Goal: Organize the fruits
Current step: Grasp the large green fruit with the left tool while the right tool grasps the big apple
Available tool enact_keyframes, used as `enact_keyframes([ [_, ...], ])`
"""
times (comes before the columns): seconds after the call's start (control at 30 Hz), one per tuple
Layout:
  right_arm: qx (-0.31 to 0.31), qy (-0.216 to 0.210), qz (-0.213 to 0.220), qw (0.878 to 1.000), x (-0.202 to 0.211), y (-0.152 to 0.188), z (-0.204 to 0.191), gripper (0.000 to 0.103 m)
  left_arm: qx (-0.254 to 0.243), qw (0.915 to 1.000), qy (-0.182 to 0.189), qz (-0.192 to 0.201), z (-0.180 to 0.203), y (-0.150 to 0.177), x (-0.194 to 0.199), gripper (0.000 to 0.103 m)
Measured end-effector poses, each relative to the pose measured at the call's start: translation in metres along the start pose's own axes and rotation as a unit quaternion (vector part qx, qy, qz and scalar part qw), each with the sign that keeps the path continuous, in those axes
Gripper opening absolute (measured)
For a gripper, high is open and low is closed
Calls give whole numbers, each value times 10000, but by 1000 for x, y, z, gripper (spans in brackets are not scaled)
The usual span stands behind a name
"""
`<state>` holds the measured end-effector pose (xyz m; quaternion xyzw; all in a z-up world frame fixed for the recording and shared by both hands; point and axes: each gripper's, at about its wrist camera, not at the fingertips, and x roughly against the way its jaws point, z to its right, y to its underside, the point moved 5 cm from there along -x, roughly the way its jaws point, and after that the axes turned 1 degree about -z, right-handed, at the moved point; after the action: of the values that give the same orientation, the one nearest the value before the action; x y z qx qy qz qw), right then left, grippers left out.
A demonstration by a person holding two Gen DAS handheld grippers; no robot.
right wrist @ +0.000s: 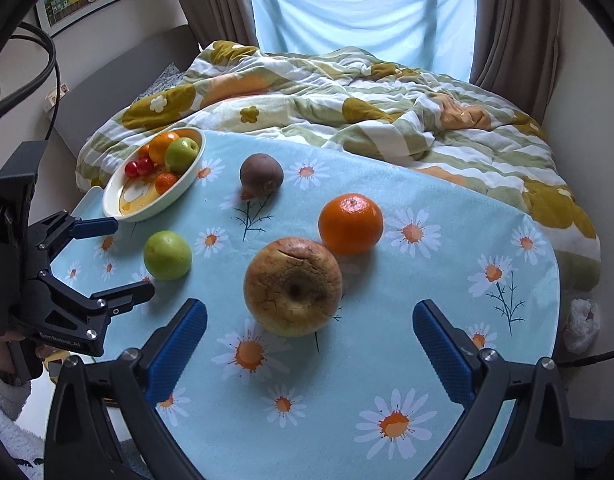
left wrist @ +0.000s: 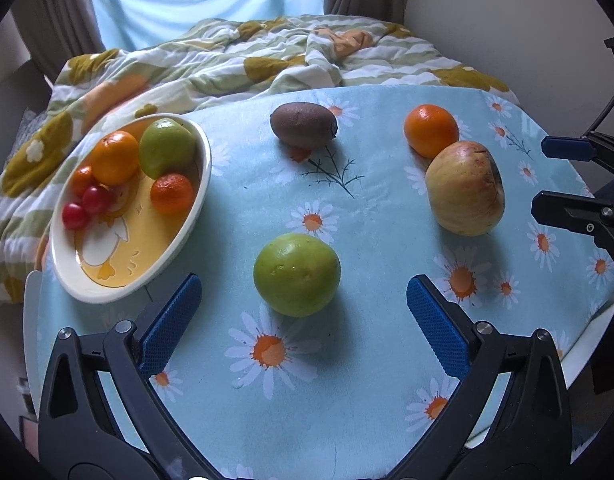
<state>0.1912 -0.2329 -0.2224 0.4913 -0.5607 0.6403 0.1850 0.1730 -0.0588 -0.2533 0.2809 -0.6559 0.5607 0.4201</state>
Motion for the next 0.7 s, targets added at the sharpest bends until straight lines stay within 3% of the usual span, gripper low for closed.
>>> enact_keyframes([
  [0.13,73,-86,-37,9999,-13,4,1,103,-126,9997,-76,-176,3,-1,-20,81],
  [0.27,89,-178,-48,9998,-23,4,0,103,-258,9992,-179,-244,5,0,-31,71],
  [0.33,70,-231,-70,9997,-28,4,-1,103,-339,9986,-340,-239,3,-1,-33,59],
  [0.57,85,-332,-159,9993,-41,1,-4,102,-376,9985,-322,-252,-1,-1,-33,59],
  [0.7,89,-413,-215,9989,-49,-2,-5,96,-368,9985,-328,-236,-1,0,-33,59],
])
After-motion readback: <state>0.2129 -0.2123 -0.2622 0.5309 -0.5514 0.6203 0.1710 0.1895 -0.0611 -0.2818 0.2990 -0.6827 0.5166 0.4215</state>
